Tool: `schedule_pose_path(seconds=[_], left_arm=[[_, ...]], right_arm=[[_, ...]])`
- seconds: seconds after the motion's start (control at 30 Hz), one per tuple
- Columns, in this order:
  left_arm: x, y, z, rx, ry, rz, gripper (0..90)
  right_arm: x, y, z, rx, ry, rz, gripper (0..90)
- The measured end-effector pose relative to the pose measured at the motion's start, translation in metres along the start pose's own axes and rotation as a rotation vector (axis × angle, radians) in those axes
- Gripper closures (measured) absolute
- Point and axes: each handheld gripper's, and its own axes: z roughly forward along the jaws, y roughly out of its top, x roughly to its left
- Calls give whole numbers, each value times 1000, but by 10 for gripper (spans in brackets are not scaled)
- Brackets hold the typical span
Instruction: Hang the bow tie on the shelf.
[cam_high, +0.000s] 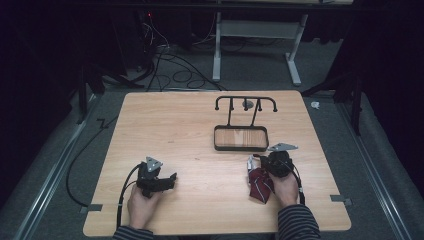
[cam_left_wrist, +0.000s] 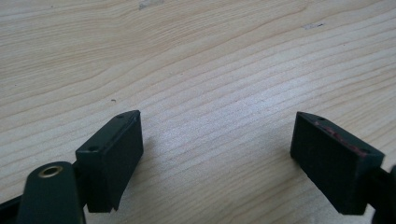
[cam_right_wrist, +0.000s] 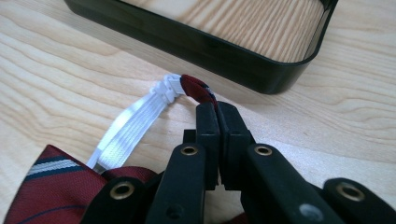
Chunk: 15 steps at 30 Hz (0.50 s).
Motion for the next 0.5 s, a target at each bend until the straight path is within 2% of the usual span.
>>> schedule_pose_path(seconds=[0.1, 0.23, 0.5], left_arm=[[0, 0, 0, 0, 0, 0, 176], [0, 0, 0, 0, 0, 0, 176], [0, 0, 0, 0, -1, 1, 176]], right_arm=[[0, 0, -5, -12, 7, -16, 900], [2, 1, -14, -52, 33, -15, 900], [4, 4, -24, -84, 54, -19, 900]])
